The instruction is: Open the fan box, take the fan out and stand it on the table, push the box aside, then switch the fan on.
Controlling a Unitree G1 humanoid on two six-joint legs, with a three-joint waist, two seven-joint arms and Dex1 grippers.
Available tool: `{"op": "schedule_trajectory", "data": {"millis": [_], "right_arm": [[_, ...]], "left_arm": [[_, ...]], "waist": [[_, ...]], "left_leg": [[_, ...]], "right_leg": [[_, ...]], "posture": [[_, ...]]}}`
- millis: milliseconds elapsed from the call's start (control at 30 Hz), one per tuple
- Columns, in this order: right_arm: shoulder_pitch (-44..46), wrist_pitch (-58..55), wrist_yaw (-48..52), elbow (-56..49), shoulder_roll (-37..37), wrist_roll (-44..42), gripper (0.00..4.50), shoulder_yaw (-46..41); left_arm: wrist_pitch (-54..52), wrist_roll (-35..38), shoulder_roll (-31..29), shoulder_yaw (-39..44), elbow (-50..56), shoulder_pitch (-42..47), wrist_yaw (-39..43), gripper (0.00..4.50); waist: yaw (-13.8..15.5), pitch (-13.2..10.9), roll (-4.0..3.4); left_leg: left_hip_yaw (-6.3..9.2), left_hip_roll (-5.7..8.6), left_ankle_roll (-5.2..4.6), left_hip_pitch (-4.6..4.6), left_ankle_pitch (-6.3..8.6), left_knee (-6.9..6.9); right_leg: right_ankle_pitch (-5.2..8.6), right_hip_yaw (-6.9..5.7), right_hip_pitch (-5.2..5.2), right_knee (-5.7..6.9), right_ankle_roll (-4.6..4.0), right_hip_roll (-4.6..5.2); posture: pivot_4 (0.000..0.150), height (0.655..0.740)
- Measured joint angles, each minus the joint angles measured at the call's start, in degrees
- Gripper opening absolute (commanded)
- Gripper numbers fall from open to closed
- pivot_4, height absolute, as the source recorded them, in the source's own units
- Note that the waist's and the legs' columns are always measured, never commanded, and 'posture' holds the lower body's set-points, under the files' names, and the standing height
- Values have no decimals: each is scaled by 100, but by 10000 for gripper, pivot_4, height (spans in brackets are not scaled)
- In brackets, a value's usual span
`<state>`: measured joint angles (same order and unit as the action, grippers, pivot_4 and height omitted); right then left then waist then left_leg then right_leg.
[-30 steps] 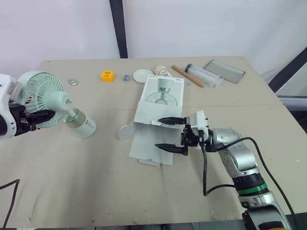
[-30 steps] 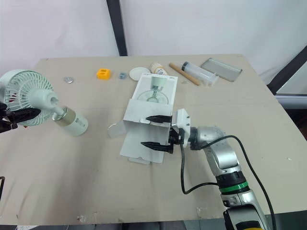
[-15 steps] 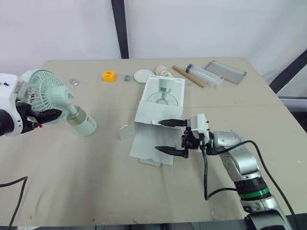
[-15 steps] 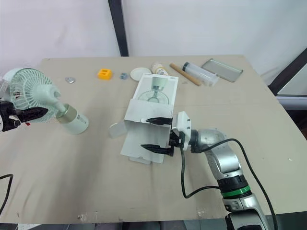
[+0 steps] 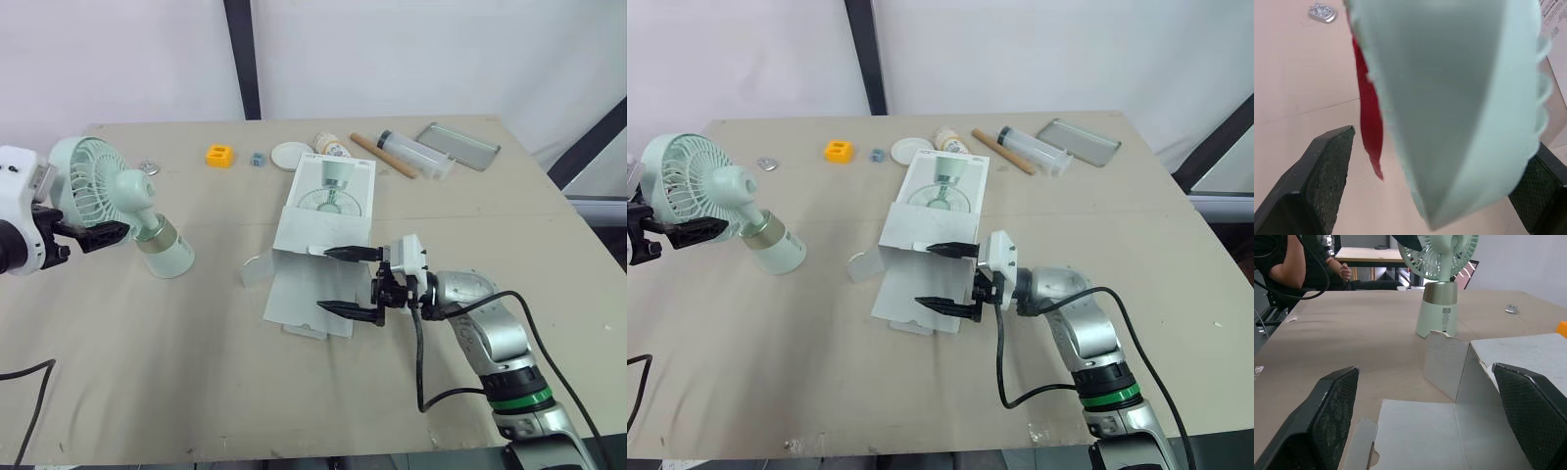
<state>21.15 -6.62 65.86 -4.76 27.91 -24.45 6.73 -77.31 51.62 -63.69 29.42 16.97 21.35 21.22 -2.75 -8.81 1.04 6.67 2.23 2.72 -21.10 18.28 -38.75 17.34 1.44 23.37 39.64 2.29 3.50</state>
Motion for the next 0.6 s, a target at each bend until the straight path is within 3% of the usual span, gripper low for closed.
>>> {"op": "schedule_trajectory", "data": {"millis": [400, 600], "right_arm": [[-22, -7, 21, -14, 66, -3, 45000, -5], [-14, -6, 34, -9, 81, -4, 45000, -3]], "left_arm": [[1001, -223, 68, 826, 464, -690, 951, 44820], [1344, -448, 584, 1332, 798, -1189, 840, 44820]], "waist": [[0, 0, 0], [3, 1, 0]], "left_leg": [[-2, -3, 0, 0, 0, 1], [-2, -7, -1, 0, 1, 2]], "right_leg": [[0, 1, 0, -2, 0, 0], [0, 1, -2, -6, 0, -2]], "posture": [[1500, 7400], [1500, 7400]]}}
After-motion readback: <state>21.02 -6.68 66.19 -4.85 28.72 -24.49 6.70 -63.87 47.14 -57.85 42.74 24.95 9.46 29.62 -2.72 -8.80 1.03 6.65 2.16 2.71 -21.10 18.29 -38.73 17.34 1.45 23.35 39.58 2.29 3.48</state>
